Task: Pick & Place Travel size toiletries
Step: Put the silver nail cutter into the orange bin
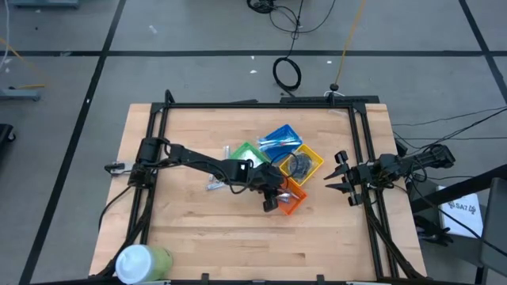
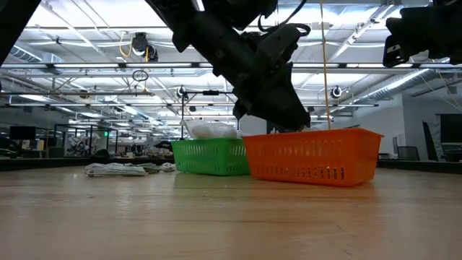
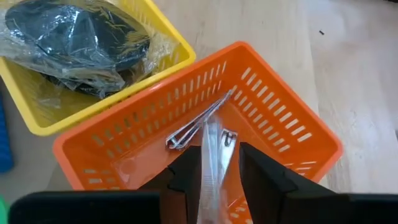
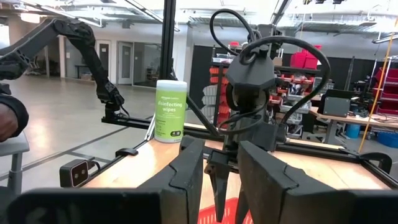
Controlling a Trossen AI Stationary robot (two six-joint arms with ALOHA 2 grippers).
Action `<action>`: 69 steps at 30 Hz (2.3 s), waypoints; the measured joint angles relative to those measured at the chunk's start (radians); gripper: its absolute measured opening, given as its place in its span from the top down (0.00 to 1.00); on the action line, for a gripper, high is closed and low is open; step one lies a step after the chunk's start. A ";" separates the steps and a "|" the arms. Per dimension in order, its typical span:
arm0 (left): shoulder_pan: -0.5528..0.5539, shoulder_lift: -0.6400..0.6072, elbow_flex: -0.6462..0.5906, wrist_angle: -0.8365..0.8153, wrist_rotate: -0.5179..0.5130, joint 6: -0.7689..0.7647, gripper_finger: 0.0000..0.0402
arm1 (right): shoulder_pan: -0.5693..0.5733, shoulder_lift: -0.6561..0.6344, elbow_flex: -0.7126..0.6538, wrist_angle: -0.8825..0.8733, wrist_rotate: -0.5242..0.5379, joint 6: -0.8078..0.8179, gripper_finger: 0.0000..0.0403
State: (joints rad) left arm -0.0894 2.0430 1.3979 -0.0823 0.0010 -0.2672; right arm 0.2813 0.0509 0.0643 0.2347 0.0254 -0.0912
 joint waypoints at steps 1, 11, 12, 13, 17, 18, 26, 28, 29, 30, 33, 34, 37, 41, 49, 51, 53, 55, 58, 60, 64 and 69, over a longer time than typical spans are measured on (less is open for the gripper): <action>0.000 0.000 0.000 -0.002 0.000 0.000 0.74 | 0.000 0.000 0.000 0.000 0.000 0.000 0.77; 0.012 -0.057 0.000 -0.110 0.008 0.005 0.74 | 0.000 0.000 0.000 0.000 0.000 0.000 0.77; 0.018 -0.085 0.000 -0.161 0.008 0.004 0.74 | 0.000 0.000 0.000 -0.002 0.000 0.000 0.77; 0.023 -0.114 0.000 -0.207 0.005 -0.004 0.74 | 0.000 0.000 0.000 -0.001 0.000 0.000 0.77; 0.029 -0.231 -0.005 -0.348 -0.082 -0.031 0.74 | 0.000 0.000 0.000 0.000 0.000 0.000 0.77; 0.024 -0.263 -0.014 -0.361 -0.129 -0.031 0.74 | 0.000 0.000 0.000 0.000 0.000 0.000 0.77; 0.015 -0.536 -0.282 -0.362 -0.478 -0.223 0.74 | 0.000 0.000 0.000 0.000 0.000 0.000 0.77; 0.030 -0.590 -0.372 -0.362 -0.552 -0.344 0.74 | 0.000 0.000 0.000 0.000 0.000 0.000 0.77; 0.038 -0.612 -0.417 -0.363 -0.567 -0.405 0.74 | 0.000 0.000 0.000 0.000 0.000 0.000 0.77; 0.049 -0.628 -0.458 -0.365 -0.570 -0.459 0.74 | 0.000 0.000 0.000 -0.001 0.000 0.000 0.77; 0.084 -0.644 -0.549 -0.358 -0.568 -0.590 0.74 | 0.000 0.000 0.000 -0.001 0.000 0.000 0.77; 0.096 -0.644 -0.570 -0.358 -0.567 -0.626 0.74 | 0.000 0.000 0.000 -0.001 0.000 0.000 0.77; 0.136 -0.628 -0.618 -0.337 -0.533 -0.683 0.74 | 0.000 0.000 0.000 -0.001 0.000 0.000 0.77; 0.184 -0.588 -0.646 -0.306 -0.478 -0.700 0.74 | 0.000 0.000 0.000 0.000 0.000 0.000 0.77; 0.246 -0.460 -0.646 -0.181 -0.330 -0.622 0.67 | 0.000 0.000 0.000 -0.001 0.000 0.000 0.77; 0.256 -0.427 -0.646 -0.157 -0.314 -0.621 0.63 | 0.000 0.000 0.000 0.000 0.000 0.000 0.77; 0.263 -0.402 -0.642 -0.137 -0.309 -0.620 0.60 | 0.000 0.000 0.000 -0.001 0.000 0.000 0.77; 0.269 -0.380 -0.642 -0.135 -0.305 -0.618 0.57 | 0.000 0.000 0.000 0.000 0.000 0.000 0.77; 0.278 -0.365 -0.642 -0.141 -0.315 -0.618 0.53 | 0.000 0.000 0.000 -0.001 0.000 0.000 0.77; 0.282 -0.363 -0.642 -0.156 -0.317 -0.609 0.51 | 0.000 0.000 0.000 0.000 0.000 0.000 0.77; 0.293 -0.367 -0.642 -0.198 -0.327 -0.596 0.50 | 0.000 0.000 0.000 0.000 0.000 0.000 0.77; 0.306 -0.369 -0.643 -0.247 -0.365 -0.599 0.50 | 0.000 0.000 0.000 0.000 0.000 0.000 0.77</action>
State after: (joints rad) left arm 0.2166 1.6741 0.7551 -0.3288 -0.3645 -0.8664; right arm 0.2812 0.0509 0.0647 0.2344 0.0255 -0.0914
